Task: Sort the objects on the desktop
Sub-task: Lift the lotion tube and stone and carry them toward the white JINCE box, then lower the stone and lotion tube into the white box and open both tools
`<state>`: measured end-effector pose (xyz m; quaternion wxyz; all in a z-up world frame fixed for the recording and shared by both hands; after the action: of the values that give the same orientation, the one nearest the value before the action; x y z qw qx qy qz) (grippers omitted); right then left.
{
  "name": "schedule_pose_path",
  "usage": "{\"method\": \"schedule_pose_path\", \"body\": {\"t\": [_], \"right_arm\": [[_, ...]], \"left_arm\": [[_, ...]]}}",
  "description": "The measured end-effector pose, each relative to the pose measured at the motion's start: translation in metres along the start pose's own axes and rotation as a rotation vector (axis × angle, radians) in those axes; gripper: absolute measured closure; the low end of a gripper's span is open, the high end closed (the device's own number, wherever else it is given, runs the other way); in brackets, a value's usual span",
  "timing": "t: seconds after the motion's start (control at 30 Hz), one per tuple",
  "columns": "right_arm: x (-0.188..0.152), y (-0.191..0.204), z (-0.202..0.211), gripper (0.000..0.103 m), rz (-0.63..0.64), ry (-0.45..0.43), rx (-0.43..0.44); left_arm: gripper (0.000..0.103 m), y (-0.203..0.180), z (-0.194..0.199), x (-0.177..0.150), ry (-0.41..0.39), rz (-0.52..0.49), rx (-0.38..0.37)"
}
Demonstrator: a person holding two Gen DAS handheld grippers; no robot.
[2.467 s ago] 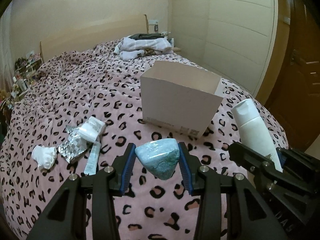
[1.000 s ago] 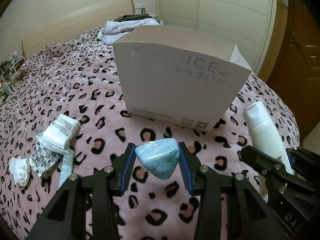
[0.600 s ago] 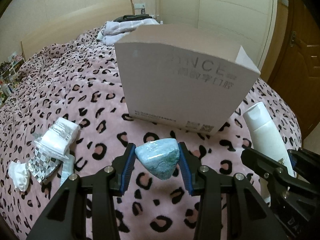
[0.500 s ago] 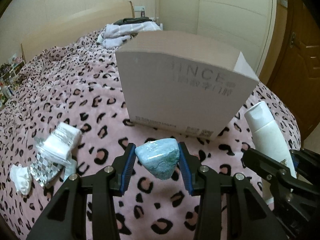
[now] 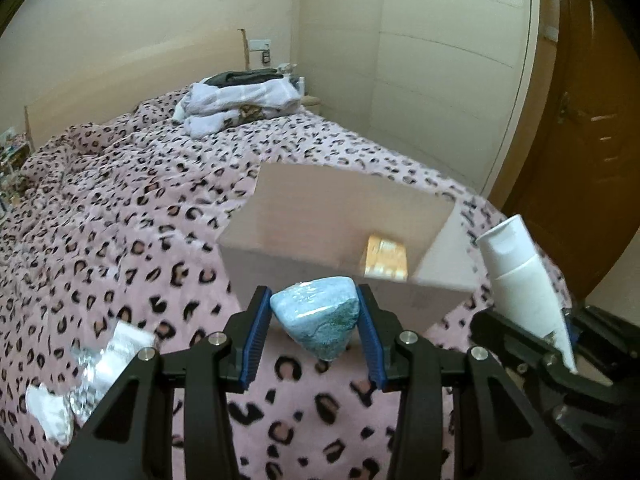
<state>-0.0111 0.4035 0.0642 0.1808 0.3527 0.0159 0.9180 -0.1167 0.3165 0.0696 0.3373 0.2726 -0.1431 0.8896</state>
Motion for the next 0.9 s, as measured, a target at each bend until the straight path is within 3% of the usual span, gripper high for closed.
{"method": "schedule_pose_path", "body": {"t": [0.27, 0.5, 0.9], "right_arm": [[0.045, -0.008, -0.005, 0.077, 0.017, -0.032, -0.001], [0.068, -0.017, -0.030, 0.077, 0.025, -0.001, -0.019], [0.078, -0.020, -0.073, 0.077, 0.033, 0.075, -0.036]], "left_arm": [[0.060, 0.000, -0.004, 0.054, 0.015, -0.001, -0.037], [0.060, -0.001, -0.026, 0.088, 0.051, -0.016, -0.008], [0.060, 0.000, -0.072, 0.094, 0.131, -0.046, 0.029]]}}
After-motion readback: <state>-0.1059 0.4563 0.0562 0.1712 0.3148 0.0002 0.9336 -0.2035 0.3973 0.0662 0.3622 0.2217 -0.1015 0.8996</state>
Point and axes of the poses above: each gripper's, at about its wrist camera, not at the fingertips, and z roughly against the way its jaws point, y to its left, x to its top, the point moved 3 cm from there along -z, roughly the way its jaws point, and after that the axes turned 10 degrees about y, right-handed, at the moved point
